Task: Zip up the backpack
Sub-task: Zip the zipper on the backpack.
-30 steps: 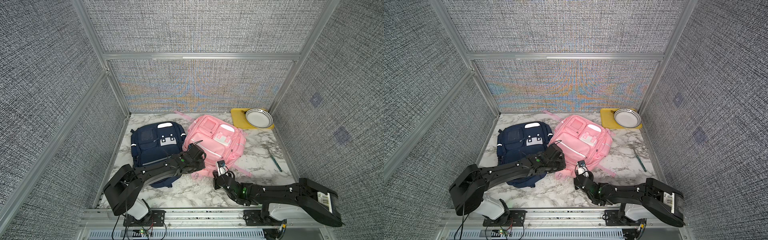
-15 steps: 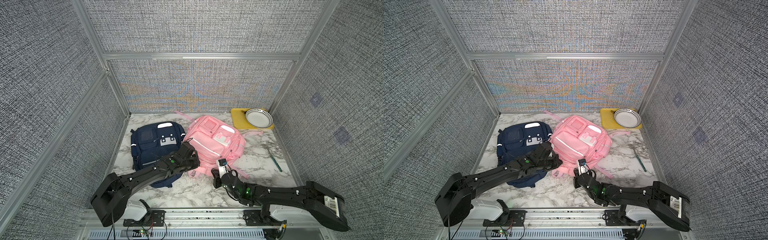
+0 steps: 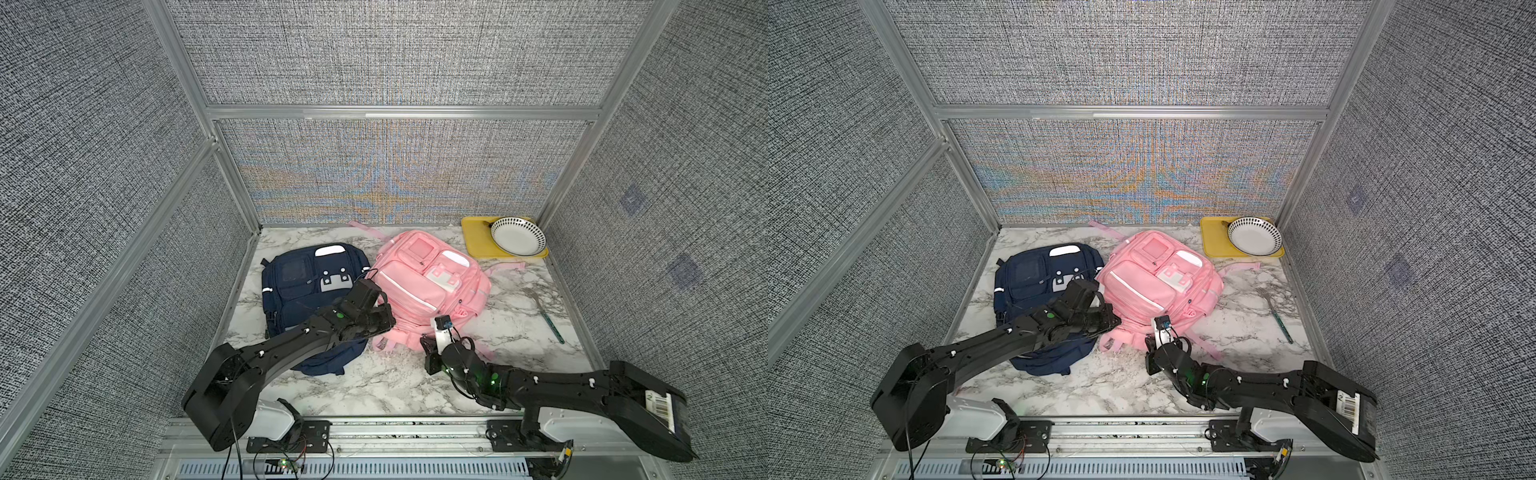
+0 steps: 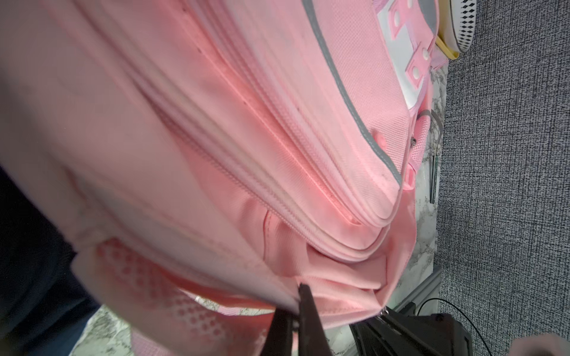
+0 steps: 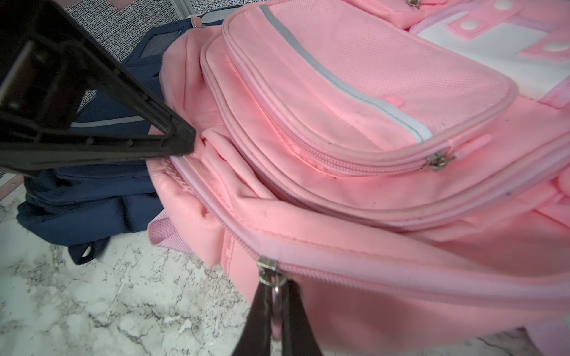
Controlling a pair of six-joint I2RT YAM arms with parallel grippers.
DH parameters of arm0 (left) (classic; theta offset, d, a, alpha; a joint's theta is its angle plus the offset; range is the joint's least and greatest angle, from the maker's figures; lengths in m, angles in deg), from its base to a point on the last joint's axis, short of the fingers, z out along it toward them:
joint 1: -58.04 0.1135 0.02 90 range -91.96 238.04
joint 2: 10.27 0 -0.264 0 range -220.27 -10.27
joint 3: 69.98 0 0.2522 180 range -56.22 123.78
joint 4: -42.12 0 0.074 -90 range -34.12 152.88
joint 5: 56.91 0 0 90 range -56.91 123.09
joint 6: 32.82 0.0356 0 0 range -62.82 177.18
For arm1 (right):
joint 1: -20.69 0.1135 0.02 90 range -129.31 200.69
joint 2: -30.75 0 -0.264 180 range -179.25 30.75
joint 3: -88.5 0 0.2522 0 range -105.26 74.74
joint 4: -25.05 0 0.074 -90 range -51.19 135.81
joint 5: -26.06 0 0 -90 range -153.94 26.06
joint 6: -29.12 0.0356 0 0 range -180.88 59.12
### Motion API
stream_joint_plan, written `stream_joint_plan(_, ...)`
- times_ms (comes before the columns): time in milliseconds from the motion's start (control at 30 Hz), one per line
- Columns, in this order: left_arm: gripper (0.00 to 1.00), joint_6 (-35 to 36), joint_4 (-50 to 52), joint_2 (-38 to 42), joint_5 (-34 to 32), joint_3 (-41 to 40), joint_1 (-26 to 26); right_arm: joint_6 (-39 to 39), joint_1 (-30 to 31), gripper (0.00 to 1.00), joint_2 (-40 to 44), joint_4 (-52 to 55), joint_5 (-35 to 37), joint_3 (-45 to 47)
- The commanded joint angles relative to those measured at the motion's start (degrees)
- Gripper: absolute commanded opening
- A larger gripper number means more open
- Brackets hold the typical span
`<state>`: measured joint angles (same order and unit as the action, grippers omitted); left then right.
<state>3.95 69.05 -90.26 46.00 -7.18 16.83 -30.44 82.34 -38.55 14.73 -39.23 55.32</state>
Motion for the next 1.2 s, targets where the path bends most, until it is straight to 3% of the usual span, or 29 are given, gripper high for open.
stream_joint_plan(0, 0.0, 3.87, 6.14, 0.38, -16.73, 1.17, 1.75, -0.03, -1.16, 0.0, 0.85, 13.57, 5.91, 0.9)
stream_joint_plan(567, 0.0, 7.69, 6.78, -4.31, -16.46, 3.43, 5.78, 0.02, -3.94, 0.0, -1.56, 16.23, 0.0, 0.19)
stream_joint_plan(833, 0.0, 7.31, 4.33, -4.44, -10.96, 2.12, 5.79, -1.16, -4.07, 0.0, -5.01, 11.88, -1.69, -1.34)
stream_joint_plan(1167, 0.01, 6.83, 3.56, -3.9, -8.71, 2.34, 5.66, -2.13, -4.02, 0.0, -3.65, 9.43, -2.44, -0.45)
